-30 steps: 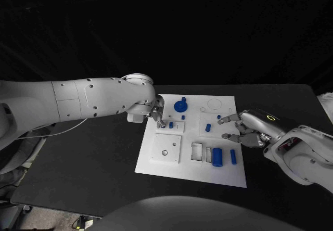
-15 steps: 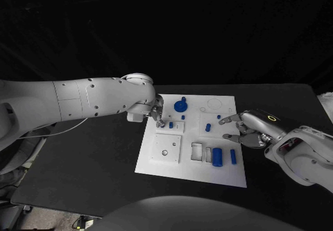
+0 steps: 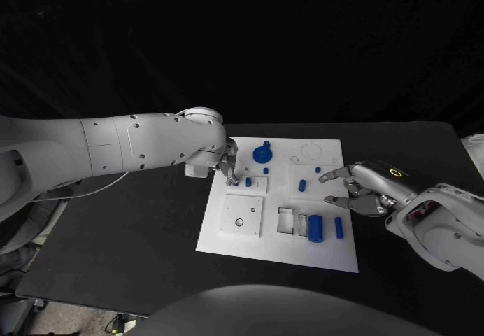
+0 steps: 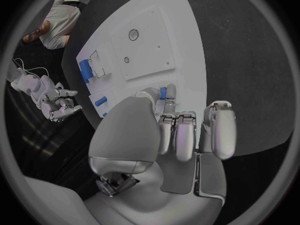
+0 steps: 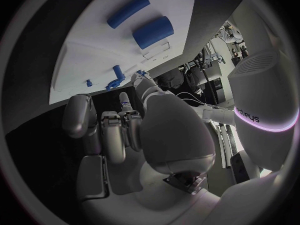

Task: Assemble the parts on the task board

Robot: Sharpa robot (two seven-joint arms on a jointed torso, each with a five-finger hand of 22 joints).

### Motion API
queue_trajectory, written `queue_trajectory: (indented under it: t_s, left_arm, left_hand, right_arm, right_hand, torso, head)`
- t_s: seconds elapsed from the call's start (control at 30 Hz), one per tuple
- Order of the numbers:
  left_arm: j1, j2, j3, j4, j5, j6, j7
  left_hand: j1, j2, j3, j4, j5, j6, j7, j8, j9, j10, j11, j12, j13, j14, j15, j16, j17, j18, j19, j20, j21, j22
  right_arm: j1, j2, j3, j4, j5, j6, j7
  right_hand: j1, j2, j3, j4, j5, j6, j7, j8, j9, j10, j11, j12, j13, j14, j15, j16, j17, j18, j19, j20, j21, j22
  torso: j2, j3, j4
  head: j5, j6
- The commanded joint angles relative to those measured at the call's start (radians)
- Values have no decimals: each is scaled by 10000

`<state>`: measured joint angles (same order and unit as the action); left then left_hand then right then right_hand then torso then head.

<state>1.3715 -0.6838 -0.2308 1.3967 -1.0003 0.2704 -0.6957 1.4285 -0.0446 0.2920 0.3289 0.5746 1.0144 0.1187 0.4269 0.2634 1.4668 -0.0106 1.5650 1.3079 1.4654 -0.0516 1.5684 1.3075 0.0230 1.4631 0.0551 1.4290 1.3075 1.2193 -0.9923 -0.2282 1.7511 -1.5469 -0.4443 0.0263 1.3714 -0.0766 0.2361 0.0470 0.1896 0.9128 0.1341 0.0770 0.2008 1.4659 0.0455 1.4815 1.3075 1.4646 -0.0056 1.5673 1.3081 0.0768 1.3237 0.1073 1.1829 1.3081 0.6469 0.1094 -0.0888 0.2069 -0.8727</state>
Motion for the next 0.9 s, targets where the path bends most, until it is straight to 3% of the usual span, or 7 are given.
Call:
queue_trajectory:
  t_s: [0.03, 0.9]
  left_arm:
    - [-34, 33, 1, -11, -37, 258, -551]
    - [-140, 5, 2, 13, -36, 182, -1013]
  left_hand:
    - [93, 35, 669, -580, 17, 713, -696, 24, 15, 959, -25, -29, 2550, 1054, -41, 24, 2633, 161, -70, 25, -39, 2115]
    - [63, 36, 740, -615, -14, 713, -693, 27, 48, 948, -19, -40, 2539, 1054, -34, 24, 2633, 177, -120, 27, -106, 2092]
  right_arm:
    - [-9, -6, -2, 10, -4, 190, -11]
    - [-67, -6, -3, -15, -16, 375, -146]
  right_hand:
    - [6, 89, 27, 37, 33, 72, -2, 57, 12, 127, 29, -37, 1359, 1062, -22, 35, 2627, 96, -23, -43, -40, 1488]
    - [103, 118, 75, 4, 61, 144, 9, 76, 32, 57, 57, -108, 1272, 1062, 2, 35, 2627, 121, -103, -27, -172, 1449]
  torso:
    - [1, 6, -14]
    - [-2, 22, -60]
  head:
    - [13, 1]
    - [84, 1]
